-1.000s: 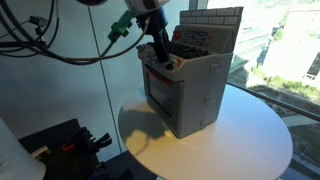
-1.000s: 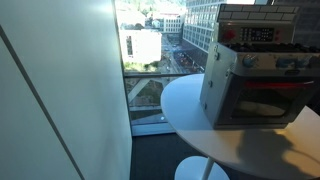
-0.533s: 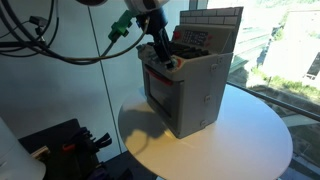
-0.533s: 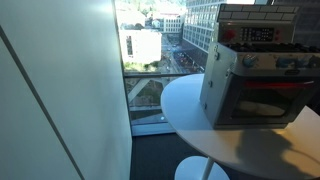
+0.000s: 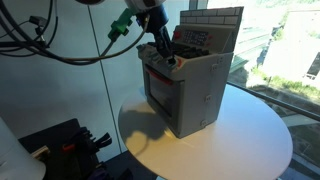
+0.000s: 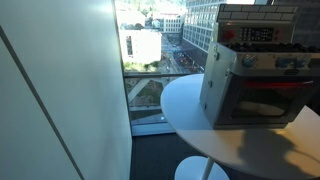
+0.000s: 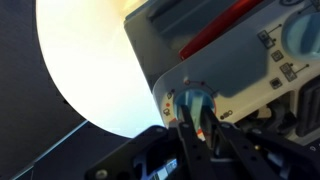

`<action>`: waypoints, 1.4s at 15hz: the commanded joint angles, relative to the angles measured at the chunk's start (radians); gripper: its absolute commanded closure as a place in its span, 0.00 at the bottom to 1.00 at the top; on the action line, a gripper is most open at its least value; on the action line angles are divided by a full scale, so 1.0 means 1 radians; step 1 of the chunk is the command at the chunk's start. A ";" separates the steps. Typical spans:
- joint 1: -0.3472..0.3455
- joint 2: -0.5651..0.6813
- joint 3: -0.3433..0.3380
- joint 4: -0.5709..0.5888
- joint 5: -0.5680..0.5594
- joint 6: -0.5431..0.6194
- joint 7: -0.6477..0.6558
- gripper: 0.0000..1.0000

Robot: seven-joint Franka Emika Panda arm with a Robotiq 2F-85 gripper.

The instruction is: Turn the far right switch on the oven to the right

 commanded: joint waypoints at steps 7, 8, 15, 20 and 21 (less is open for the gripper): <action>-0.005 -0.006 0.001 -0.011 0.038 0.004 0.002 0.94; -0.010 -0.005 0.003 -0.010 0.040 0.002 0.013 0.94; -0.044 0.001 0.027 -0.012 0.055 -0.002 0.153 0.95; -0.071 0.002 0.047 -0.016 0.059 0.001 0.298 0.96; -0.072 0.002 0.048 -0.016 0.059 0.001 0.325 0.96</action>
